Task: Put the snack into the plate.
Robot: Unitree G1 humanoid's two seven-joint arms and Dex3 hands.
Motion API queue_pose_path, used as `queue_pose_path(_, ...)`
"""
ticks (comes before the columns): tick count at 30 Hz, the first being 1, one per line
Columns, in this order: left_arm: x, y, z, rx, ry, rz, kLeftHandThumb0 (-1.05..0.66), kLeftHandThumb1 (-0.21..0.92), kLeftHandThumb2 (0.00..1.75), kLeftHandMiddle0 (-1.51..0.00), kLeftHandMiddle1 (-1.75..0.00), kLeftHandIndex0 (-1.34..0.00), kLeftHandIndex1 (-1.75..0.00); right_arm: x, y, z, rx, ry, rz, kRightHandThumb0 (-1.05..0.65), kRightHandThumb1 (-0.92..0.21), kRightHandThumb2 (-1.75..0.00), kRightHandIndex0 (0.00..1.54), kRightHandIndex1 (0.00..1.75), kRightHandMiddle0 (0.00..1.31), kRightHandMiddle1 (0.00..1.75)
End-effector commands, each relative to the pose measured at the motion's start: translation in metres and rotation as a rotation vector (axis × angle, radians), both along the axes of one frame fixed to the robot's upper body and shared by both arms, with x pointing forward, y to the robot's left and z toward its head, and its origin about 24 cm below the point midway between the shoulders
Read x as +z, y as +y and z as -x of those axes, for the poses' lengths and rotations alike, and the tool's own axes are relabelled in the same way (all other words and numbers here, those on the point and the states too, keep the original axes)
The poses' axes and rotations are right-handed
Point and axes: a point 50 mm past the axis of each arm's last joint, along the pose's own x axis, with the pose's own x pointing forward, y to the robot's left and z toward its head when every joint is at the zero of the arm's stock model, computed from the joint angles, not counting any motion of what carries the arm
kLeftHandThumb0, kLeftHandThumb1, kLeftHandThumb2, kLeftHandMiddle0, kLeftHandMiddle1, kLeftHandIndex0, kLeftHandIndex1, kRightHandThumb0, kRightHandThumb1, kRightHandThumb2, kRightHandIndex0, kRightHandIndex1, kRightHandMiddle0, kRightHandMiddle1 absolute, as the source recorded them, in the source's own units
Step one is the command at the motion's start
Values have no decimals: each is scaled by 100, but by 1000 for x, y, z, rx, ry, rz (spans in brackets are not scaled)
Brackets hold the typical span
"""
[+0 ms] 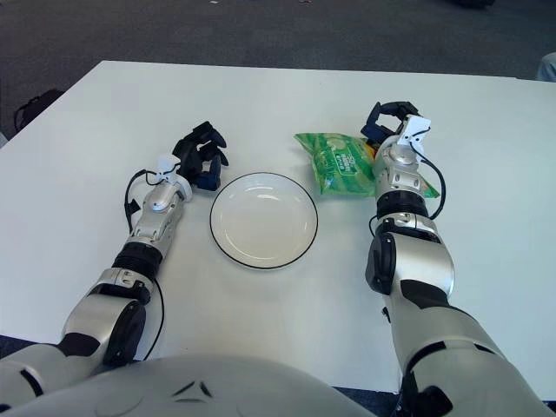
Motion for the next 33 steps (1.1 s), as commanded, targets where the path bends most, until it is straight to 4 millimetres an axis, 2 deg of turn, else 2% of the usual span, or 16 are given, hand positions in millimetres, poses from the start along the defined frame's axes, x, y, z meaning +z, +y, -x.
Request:
queue_pose_path(1,-39,6,20,21,143,-3,-1,11,156,-65,-175,-64,-175,-10,11,-1,29,40,-26,-51,-25,-141,117,175,67,175)
queue_pose_path(12,-40,6,20,29,142,-2,-1,11,155,-65,-175,-64,-175,-7,23,-7,63,34,-33,-51,-24,-142,119,175,68,175)
queue_pose_path(21,-40,7,20,36,137,1,-1,12,155,-65,-175,-64,-175,-1,22,-10,76,14,-45,-51,-22,-143,119,175,69,175)
queue_pose_path(27,-41,7,21,37,139,4,-1,12,154,-64,-175,-63,-175,24,13,-16,71,-63,-79,-51,-23,-142,119,175,68,175)
queue_pose_path(30,-42,7,22,37,140,3,-1,13,154,-64,-175,-63,-175,48,6,-20,52,-141,-121,-51,-24,-142,121,175,68,175)
queue_pose_path(33,-42,7,22,37,140,2,-1,13,154,-64,-175,-63,-175,60,4,-22,43,-187,-150,-51,-23,-143,122,175,68,175)
